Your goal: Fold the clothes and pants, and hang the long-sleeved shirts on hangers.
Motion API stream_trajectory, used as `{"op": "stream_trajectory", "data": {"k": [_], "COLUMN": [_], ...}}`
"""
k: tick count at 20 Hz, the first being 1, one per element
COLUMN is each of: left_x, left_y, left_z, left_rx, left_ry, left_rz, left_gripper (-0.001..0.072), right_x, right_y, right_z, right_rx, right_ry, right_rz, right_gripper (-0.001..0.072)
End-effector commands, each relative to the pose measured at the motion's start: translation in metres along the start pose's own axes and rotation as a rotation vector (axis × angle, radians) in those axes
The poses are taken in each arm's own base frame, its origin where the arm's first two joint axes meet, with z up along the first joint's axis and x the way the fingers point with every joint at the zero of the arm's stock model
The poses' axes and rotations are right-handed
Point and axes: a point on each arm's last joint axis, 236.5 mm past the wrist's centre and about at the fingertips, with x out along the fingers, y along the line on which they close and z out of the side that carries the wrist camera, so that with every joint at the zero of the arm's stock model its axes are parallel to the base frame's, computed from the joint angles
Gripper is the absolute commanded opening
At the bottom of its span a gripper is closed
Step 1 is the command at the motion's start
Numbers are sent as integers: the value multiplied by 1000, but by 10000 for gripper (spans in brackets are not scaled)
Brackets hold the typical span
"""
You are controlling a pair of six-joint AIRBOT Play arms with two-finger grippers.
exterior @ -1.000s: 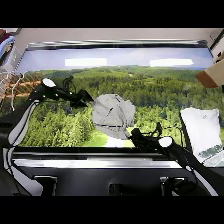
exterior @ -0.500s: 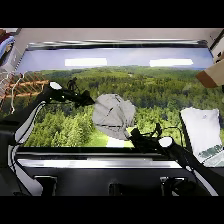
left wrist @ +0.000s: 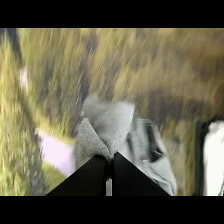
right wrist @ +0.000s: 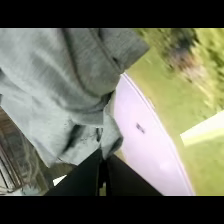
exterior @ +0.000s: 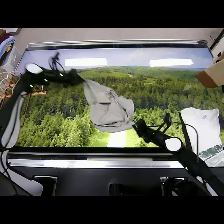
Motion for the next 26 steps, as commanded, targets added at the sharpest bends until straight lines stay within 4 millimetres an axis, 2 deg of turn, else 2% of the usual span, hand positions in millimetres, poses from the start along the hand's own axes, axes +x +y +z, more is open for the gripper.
{"op": "stream_trajectory", "data": {"k": [1,3,4,6,8,9,10,11,13,14,15,16,18,19,20,22,24,26], "left_x": [-119,-189,-218,-272,-322,-346,-367,-389,-424,-441,-462,-484,-524,-537,-545,-539,-508,-456], "left_y": [-73,-109,-121,-142,-160,-170,-180,-192,-214,-216,-212,-204,-188,-181,-175,-166,-142,-113], "left_z": [78,100,101,95,81,71,61,49,25,14,3,-7,-28,-37,-44,-50,-47,-43], "left_rx": [143,207,225,270,333,366,379,384,377,354,309,257,161,114,83,57,4,-35], "left_ry": [-284,-434,-491,-583,-670,-710,-751,-798,-887,-934,-991,-1051,-1161,-1201,-1221,-1193,-1078,-903], "left_rz": [-29,-31,-25,6,82,123,160,193,251,303,375,456,594,635,663,679,664,618], "left_gripper": [14,14,14,14,14,14,15,14,15,15,15,15,15,15,15,15,15,15], "right_x": [-38,-59,-72,-111,-171,-206,-238,-268,-326,-351,-379,-403,-443,-452,-451,-433,-392,-328], "right_y": [76,103,107,109,122,139,162,191,252,270,277,274,255,245,240,236,229,224], "right_z": [45,61,73,112,155,172,181,182,165,158,160,168,187,192,194,196,201,201], "right_rx": [-180,-315,-396,-515,-572,-615,-676,-748,-930,-991,-1001,-971,-836,-766,-722,-675,-629,-587], "right_ry": [-204,-222,-221,-261,-367,-439,-504,-565,-676,-729,-804,-878,-1002,-1032,-1027,-967,-835,-625], "right_rz": [174,165,108,-48,-170,-202,-197,-172,-93,-86,-120,-175,-289,-319,-324,-303,-295,-260], "right_gripper": [39,39,39,40,41,41,41,42,42,41,41,41,41,41,41,41,41,42]}}
